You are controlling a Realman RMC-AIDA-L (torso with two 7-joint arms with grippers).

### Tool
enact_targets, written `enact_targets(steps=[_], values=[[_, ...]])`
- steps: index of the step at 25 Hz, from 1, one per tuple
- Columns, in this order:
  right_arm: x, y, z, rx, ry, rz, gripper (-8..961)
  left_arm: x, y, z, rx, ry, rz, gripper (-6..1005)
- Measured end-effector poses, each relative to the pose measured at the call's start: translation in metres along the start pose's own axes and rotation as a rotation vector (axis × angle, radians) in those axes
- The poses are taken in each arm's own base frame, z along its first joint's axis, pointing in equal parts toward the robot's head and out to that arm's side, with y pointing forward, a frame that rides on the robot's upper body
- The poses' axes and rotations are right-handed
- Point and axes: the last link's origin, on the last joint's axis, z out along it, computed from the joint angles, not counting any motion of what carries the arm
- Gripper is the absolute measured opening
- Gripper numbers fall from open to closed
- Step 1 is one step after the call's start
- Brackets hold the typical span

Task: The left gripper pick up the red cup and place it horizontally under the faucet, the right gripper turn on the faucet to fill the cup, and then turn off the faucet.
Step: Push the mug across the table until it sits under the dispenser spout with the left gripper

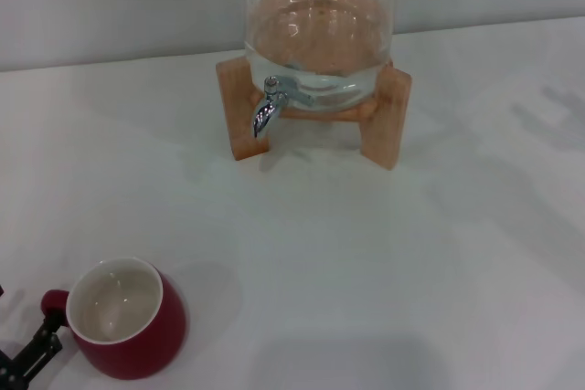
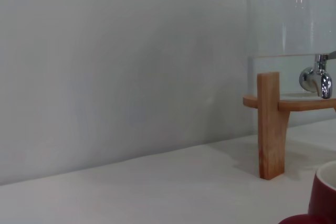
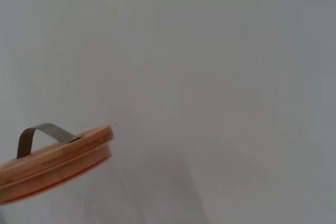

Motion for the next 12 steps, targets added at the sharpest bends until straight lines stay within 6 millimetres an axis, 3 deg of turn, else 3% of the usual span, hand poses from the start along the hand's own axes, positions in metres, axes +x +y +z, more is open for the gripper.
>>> enact_targets(steps=[12], values=[[0.0010, 0.0004, -0.0010, -0.003, 0.002, 0.001, 721, -0.0011, -0.0032, 0.0058, 0.003, -0.019, 0.007, 842]])
